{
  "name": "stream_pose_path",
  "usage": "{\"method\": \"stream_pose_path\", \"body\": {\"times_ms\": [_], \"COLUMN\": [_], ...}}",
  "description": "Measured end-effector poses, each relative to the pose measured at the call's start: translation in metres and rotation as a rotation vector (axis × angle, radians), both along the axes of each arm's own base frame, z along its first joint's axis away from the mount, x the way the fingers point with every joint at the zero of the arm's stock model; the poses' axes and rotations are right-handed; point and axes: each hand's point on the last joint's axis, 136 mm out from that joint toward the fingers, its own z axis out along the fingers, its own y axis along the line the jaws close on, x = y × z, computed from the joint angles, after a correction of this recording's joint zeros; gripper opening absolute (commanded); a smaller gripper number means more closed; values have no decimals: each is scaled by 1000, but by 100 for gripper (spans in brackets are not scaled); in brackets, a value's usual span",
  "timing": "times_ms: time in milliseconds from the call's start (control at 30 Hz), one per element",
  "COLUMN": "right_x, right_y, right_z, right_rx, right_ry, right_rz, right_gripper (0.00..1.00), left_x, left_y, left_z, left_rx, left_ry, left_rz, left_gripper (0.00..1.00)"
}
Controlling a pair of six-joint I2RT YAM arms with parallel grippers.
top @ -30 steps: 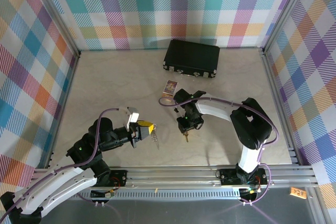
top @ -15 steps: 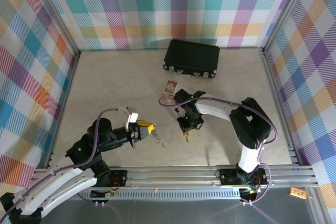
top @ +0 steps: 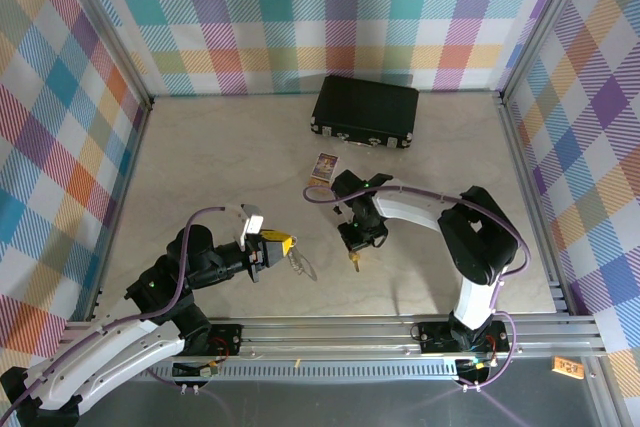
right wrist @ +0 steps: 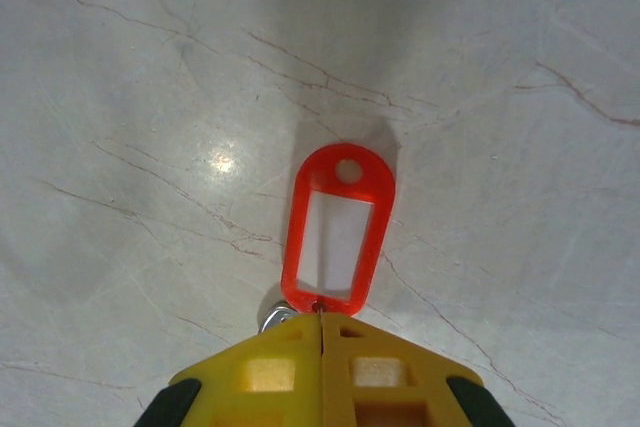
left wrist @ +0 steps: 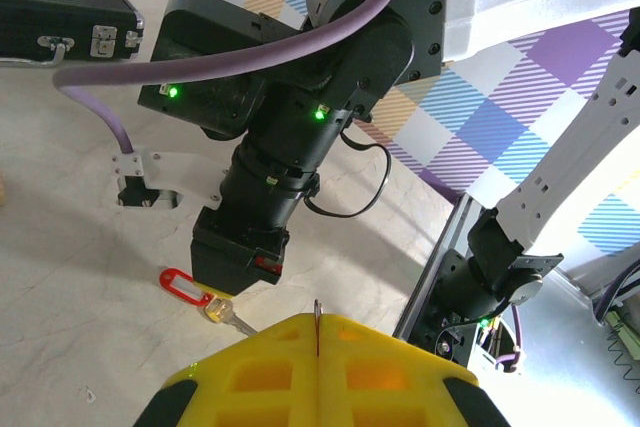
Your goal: Put the keys on the keyring
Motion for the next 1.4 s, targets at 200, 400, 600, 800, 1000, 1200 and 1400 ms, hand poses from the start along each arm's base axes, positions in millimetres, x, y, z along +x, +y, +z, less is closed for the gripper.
{"method": "stream_pose_path", "body": {"times_ms": [200,400,600,800,1000,1200,1400], "right_x": [-10,-10,-4,-3,-2,-1,8], "right_y": [-15,-25,-31,-32,-30,-30,-23], "right_z": [2,13,14,8,10,20,71], "right_rx": [35,145,259,334,364,338,304], "right_ry": [-81,-276,-455,-540,-564,-522,-487], "right_rz": [-7,-42,-90,-102,-104,-143,-173], "right_gripper": [0,0,0,1,11,35,50], "left_x": [1,3,4,4,4,4,5], "left_y": [-1,-4,-4,-4,-4,-5,-5], "left_z": [0,-2,-3,-2,-1,-2,-2], "left_rx": [-1,4,7,6,3,1,-7], "left_ry": [0,5,7,7,4,2,-5], "left_rz": [0,-1,-1,-1,-1,-1,-1], "left_gripper": [0,0,0,0,0,0,0]}}
